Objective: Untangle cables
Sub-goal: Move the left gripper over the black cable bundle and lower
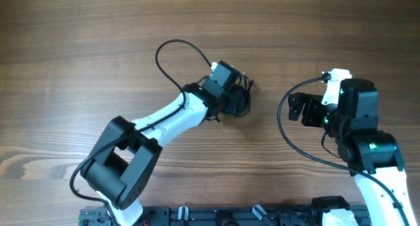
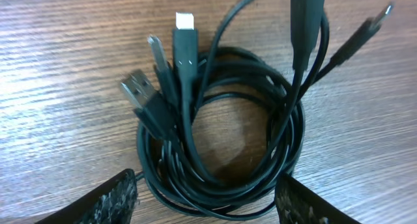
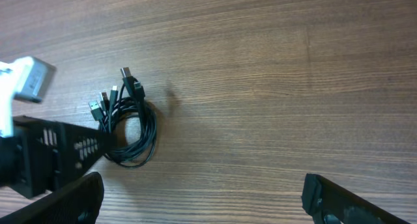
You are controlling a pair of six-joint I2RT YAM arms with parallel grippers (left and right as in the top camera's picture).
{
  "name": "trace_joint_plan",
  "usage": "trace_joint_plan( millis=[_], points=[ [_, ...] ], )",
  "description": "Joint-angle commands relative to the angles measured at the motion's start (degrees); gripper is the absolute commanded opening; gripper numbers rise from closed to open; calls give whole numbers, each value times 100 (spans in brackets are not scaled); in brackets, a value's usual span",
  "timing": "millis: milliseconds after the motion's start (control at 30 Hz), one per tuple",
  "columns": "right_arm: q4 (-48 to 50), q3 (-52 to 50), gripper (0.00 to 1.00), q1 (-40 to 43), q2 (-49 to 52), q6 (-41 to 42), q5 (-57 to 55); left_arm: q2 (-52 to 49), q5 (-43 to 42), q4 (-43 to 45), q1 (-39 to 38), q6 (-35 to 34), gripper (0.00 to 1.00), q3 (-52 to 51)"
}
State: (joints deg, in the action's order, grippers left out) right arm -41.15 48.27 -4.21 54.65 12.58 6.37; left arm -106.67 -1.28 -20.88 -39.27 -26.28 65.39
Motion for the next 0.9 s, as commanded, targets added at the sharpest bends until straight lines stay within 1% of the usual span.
trace_joint_plan(
  millis=[0, 133, 267, 467, 600, 733, 867],
  points=[
    [13, 138, 100, 4, 11, 116, -37, -262, 422, 39, -216, -33, 69, 72],
    [-4, 138, 100, 4, 11, 116, -37, -391, 675, 39, -302, -33, 69, 66],
    [-9, 138, 100, 4, 15, 118, -35, -396, 675, 33, -302, -35, 64, 46],
    [-17, 138, 100, 4, 15, 157, -35, -398, 675, 33, -302, -166, 47, -57],
    [-35, 138, 100, 4, 15, 153, -35, -398, 673, -42, -302, -164, 41, -72],
    [-55, 133, 100, 4, 15, 151, -37, -365, 673, -42, -302, -162, 21, -70],
    [-70, 133, 100, 4, 63, 153, -37, -125, 675, -52, -299, -114, 13, -31]
  ],
)
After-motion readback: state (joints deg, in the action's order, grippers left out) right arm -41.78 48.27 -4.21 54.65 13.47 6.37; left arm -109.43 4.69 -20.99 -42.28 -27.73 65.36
